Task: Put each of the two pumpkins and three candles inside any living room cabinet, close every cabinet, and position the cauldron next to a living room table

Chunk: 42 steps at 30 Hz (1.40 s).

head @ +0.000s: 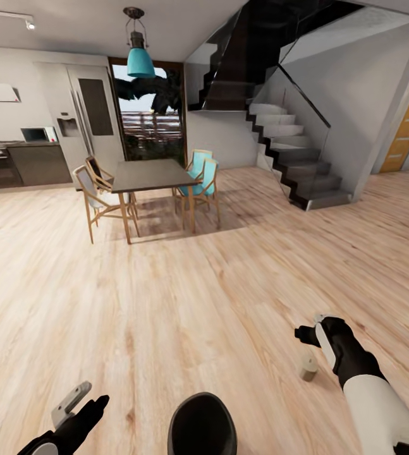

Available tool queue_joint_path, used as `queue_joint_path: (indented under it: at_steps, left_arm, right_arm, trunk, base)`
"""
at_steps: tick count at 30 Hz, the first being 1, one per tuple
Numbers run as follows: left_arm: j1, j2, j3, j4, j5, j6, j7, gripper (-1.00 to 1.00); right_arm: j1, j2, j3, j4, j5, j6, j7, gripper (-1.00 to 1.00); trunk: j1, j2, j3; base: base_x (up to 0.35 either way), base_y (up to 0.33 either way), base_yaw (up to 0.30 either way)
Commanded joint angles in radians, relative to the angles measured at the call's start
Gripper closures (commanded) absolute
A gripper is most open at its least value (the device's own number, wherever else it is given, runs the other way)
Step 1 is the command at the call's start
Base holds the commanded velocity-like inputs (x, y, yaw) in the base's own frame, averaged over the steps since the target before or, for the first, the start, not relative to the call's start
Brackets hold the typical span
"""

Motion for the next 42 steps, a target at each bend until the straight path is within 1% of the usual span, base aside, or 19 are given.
queue_joint_path:
  at_steps: [1, 8, 14, 17, 19, 20, 23, 24, 28, 29, 30, 31, 32, 33, 34, 35, 37, 40, 42]
  left_arm:
    - [0.000, 0.001, -0.001, -0.002, 0.005, 0.001, 0.006, -1.00]
    - [0.000, 0.001, -0.001, -0.005, 0.004, 0.001, 0.007, -1.00]
    - [0.000, 0.001, 0.000, -0.006, 0.004, 0.001, 0.006, -1.00]
    - [0.000, 0.001, 0.006, -0.016, 0.007, 0.007, 0.005, -1.00]
    - [0.000, 0.002, 0.018, -0.022, 0.010, 0.011, 0.005, -1.00]
    - [0.011, 0.001, 0.054, -0.023, 0.008, 0.020, 0.005, -1.00]
    - [0.025, 0.001, 0.066, -0.022, 0.007, 0.019, 0.005, -1.00]
    - [0.041, 0.001, 0.078, -0.024, 0.005, 0.017, 0.006, -1.00]
    - [0.059, 0.005, 0.089, -0.041, 0.005, 0.020, 0.006, -1.00]
    - [0.072, 0.013, 0.112, -0.056, 0.010, 0.022, 0.006, -1.00]
    - [0.083, 0.016, 0.160, -0.066, 0.028, 0.027, 0.006, -1.00]
    - [0.086, 0.016, 0.187, -0.069, 0.041, 0.034, 0.007, -1.00]
    - [0.092, 0.015, 0.237, -0.074, 0.079, 0.059, 0.009, -1.00]
    - [0.094, 0.015, 0.257, -0.076, 0.100, 0.076, 0.011, -1.00]
    - [0.094, 0.015, 0.257, -0.076, 0.100, 0.076, 0.011, -1.00]
    - [0.097, 0.016, 0.289, -0.080, 0.135, 0.114, 0.013, -1.00]
    - [0.099, 0.018, 0.312, -0.086, 0.159, 0.147, 0.015, -1.00]
    - [0.101, 0.023, 0.332, -0.093, 0.179, 0.175, 0.017, -1.00]
    - [0.103, 0.028, 0.357, -0.096, 0.188, 0.190, 0.018, -1.00]
  right_arm:
    - [-0.002, 0.000, -0.001, 0.007, 0.001, 0.005, -0.001, -1.00]
    - [-0.028, -0.002, 0.000, 0.065, 0.002, 0.003, -0.001, -1.00]
    - [-0.036, 0.000, 0.000, 0.086, 0.004, -0.001, -0.002, -1.00]
    - [-0.042, 0.001, 0.001, 0.121, 0.008, 0.003, -0.003, -1.00]
    - [-0.050, 0.001, 0.001, 0.137, 0.012, 0.003, -0.003, -1.00]
    - [-0.060, 0.000, 0.002, 0.157, 0.018, 0.002, -0.002, -1.00]
    - [-0.063, 0.001, 0.002, 0.162, 0.020, 0.002, -0.001, -1.00]
    - [-0.064, 0.002, 0.003, 0.165, 0.021, 0.001, -0.001, -1.00]
    - [-0.065, 0.003, 0.005, 0.167, 0.021, 0.000, -0.001, -1.00]
    - [-0.065, 0.003, 0.006, 0.171, 0.021, -0.002, -0.001, -1.00]
    - [-0.065, 0.003, 0.008, 0.179, 0.021, -0.004, -0.001, -1.00]
    - [-0.065, 0.003, 0.011, 0.186, 0.021, -0.005, -0.001, -1.00]
    - [-0.064, 0.004, 0.019, 0.203, 0.021, -0.007, -0.001, -1.00]
    - [-0.065, 0.003, 0.025, 0.213, 0.021, -0.007, -0.001, -1.00]
    - [-0.065, 0.003, 0.025, 0.213, 0.021, -0.007, -0.001, -1.00]
    - [-0.065, 0.003, 0.037, 0.231, 0.020, -0.009, -0.001, -1.00]
    - [-0.066, 0.004, 0.045, 0.243, 0.019, -0.013, -0.001, -1.00]
    - [-0.068, 0.004, 0.053, 0.254, 0.020, -0.029, -0.001, -1.00]
    - [-0.080, 0.005, 0.056, 0.264, 0.021, -0.046, -0.002, -1.00]
  trunk:
    - [0.001, 0.000, -0.001]
    - [0.001, 0.000, -0.001]
    - [0.001, 0.000, -0.001]
    - [0.001, 0.000, -0.001]
    - [0.001, 0.000, -0.001]
    - [0.001, 0.000, -0.001]
    - [0.001, 0.000, -0.001]
    - [0.001, 0.000, -0.001]
    - [0.001, 0.000, -0.001]
    - [0.001, 0.000, -0.001]
    - [0.001, 0.000, -0.001]
    - [0.001, 0.000, -0.001]
    - [0.001, 0.000, -0.001]
    - [0.001, 0.000, -0.001]
    - [0.001, 0.000, -0.001]
    - [0.001, 0.000, -0.001]
    - [0.001, 0.000, -0.001]
    - [0.012, -0.021, -0.010]
    - [0.020, -0.035, -0.016]
  base:
    - [0.307, -0.131, 0.000]
    - [0.252, -0.212, 0.000]
    - [0.062, -0.310, 0.000]
    - [0.006, -0.089, 0.000]
    - [0.004, -0.050, 0.000]
    - [0.001, -0.015, 0.000]
    - [0.001, -0.010, 0.000]
    - [0.000, -0.147, 0.000]
    - [0.000, -0.227, 0.000]
    - [0.000, -0.179, 0.000]
    - [0.000, -0.115, 0.000]
    - [0.000, -0.092, 0.000]
    - [0.000, -0.059, 0.000]
    - [0.000, -0.047, 0.000]
    - [0.000, -0.047, 0.000]
    - [0.000, -0.030, 0.000]
    - [0.000, -0.022, 0.000]
    - [0.000, -0.013, 0.000]
    - [0.000, -0.006, 0.000]
